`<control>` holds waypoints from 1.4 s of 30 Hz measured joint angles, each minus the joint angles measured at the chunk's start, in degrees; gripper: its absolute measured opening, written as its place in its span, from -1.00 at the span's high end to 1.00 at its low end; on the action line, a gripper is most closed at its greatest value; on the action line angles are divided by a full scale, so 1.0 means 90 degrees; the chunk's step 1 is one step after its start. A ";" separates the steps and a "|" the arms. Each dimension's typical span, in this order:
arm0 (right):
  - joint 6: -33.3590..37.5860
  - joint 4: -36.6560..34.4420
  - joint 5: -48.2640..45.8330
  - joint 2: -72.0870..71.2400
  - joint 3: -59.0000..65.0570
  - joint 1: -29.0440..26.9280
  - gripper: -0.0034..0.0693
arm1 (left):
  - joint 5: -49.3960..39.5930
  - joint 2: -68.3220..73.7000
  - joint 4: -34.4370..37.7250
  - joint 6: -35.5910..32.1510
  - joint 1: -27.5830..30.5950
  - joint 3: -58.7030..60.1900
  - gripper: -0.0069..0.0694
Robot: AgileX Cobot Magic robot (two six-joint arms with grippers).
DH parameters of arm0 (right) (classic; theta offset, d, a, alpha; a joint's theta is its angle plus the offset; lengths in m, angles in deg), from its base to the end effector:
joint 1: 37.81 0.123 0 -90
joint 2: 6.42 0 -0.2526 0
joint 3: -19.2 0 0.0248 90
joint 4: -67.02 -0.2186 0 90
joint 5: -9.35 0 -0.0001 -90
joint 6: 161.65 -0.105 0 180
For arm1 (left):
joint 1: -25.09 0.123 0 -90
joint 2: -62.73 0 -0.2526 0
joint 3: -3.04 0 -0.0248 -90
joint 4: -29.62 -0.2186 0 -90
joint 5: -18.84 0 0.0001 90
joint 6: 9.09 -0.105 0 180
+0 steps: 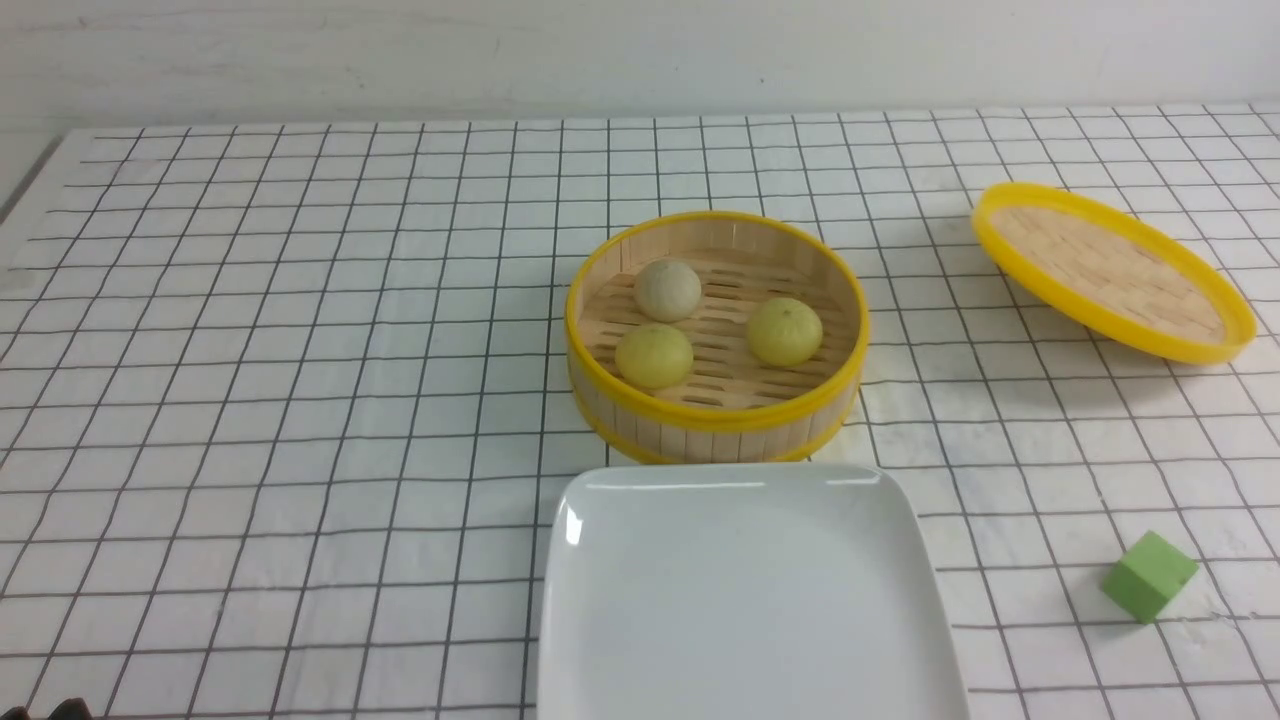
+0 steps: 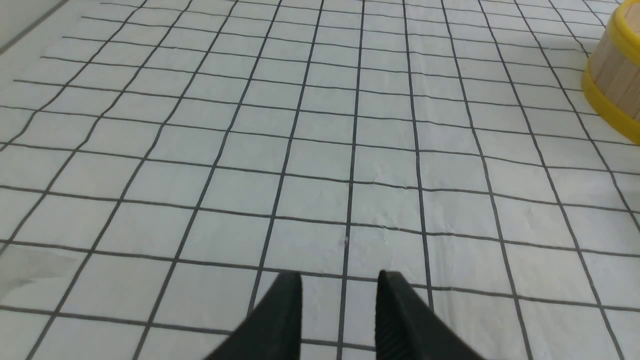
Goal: Put the steamed buns into the plate on the white-black tablecloth.
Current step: 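Reach toward a bun in the bamboo steamer with the right gripper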
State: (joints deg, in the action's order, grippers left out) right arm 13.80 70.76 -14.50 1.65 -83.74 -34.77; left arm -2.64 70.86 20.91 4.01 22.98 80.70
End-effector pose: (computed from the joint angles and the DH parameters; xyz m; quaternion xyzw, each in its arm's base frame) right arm 0.0649 0.0007 0.1676 -0.0059 0.8137 0.0104 0.5811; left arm 0.0665 0.0034 0.1687 -0.0367 0.8031 -0.0145 0.5945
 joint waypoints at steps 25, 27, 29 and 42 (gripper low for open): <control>-0.2117 -0.4287 0.0411 0.0000 -0.0291 0.0000 0.36 | -0.0350 0.0000 0.3941 0.2768 0.0000 -0.0582 0.33; -0.1943 -0.4187 0.0433 0.0000 -0.0533 0.0000 0.45 | -0.0505 0.0000 0.3909 0.2483 0.0000 -0.0903 0.39; -0.1363 -0.3564 0.0316 0.0156 -0.1344 0.0000 0.77 | -0.1010 0.0060 0.3666 0.1858 0.0000 -0.1735 0.56; -0.0679 -0.1089 -0.4749 0.4784 -0.4307 0.0000 0.89 | -0.4326 0.3875 0.2226 0.0506 0.0000 -0.3306 0.81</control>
State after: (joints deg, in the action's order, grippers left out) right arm 7.68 60.96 -57.24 44.70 -122.50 -34.77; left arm -41.57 105.74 40.94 8.57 22.98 50.95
